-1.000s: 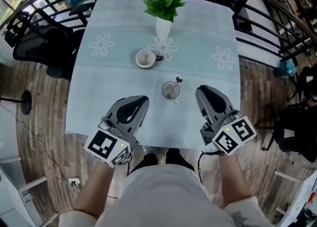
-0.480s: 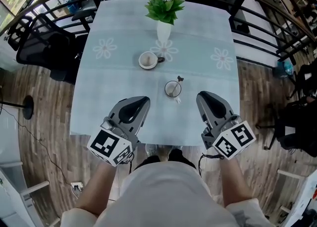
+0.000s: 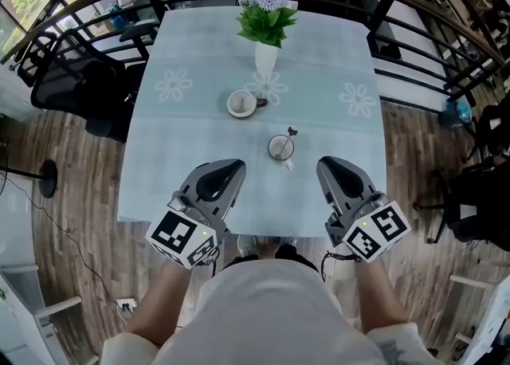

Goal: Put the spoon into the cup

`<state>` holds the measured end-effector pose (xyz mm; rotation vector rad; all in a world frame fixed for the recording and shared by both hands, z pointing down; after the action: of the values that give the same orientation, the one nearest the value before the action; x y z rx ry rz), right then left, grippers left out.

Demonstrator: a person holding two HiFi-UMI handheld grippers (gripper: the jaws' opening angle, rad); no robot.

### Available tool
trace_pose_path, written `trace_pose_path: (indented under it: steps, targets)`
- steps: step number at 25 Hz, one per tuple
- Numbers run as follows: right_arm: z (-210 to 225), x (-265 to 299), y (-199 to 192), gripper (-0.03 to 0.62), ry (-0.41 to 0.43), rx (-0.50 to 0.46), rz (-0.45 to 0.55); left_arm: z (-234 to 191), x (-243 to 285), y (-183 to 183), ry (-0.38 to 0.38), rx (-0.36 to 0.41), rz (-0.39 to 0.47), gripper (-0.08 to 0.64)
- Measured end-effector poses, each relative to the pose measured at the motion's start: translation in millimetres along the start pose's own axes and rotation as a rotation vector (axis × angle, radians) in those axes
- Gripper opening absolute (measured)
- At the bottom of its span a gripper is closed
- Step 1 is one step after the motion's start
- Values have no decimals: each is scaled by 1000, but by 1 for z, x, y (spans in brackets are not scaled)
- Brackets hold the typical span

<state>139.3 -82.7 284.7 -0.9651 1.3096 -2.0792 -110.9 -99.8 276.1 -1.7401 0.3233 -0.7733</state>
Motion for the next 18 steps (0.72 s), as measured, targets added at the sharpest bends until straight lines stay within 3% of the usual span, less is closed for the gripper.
trace_pose_path:
  steps: [18]
  targets:
    - [5,3,-8,26,13,24,-39,6,9,-1,-14,-7,-7,20]
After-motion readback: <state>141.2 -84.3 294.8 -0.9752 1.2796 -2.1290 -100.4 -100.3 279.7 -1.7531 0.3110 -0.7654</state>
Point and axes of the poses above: the fingertips, and each gripper's own axes: x forward along the fingers, z to its right, y out of its top, the point moved 8 cm from there along -x, backward along the fingers, and after that the axes turned 10 degrees about -z, right-handed, at the moved point
